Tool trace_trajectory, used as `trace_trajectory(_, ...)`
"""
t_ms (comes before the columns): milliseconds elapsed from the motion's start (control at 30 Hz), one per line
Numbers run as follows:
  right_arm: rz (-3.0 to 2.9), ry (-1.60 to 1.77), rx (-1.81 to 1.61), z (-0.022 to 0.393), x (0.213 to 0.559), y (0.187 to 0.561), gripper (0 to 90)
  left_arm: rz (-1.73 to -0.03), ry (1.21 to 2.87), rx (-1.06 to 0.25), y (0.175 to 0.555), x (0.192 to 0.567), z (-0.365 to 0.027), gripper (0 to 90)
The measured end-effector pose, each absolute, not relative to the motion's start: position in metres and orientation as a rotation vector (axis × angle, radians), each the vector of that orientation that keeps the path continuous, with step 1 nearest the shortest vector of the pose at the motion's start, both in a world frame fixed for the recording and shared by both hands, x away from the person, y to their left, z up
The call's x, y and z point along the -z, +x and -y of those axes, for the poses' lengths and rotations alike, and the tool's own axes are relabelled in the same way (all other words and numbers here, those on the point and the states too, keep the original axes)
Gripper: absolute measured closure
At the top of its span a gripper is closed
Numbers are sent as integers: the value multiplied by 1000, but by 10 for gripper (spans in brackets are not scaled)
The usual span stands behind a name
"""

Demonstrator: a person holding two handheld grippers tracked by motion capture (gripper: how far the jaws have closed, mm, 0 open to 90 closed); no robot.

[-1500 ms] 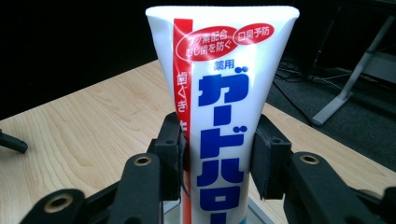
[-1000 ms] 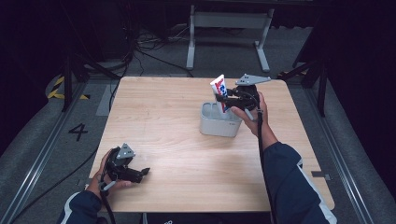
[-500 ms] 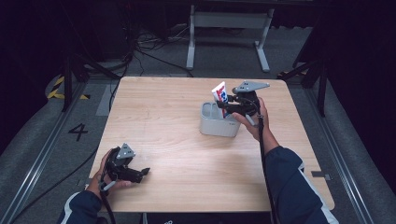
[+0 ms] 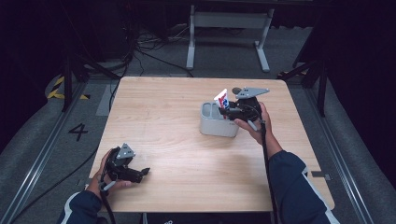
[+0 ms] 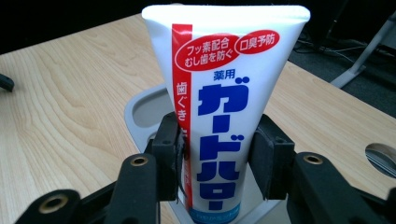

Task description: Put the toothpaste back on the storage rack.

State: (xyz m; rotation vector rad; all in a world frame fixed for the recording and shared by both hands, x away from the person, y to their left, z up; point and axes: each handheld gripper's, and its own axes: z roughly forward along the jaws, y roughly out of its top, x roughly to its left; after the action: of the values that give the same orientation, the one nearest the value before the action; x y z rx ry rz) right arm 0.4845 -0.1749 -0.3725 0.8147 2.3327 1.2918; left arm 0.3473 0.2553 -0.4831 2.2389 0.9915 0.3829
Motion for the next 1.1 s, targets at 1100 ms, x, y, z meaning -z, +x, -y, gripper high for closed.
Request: trace_trajectory(1100,-2410,771,-1199,183,373,475,560,-992,2239,-383,347,483,-255,18)
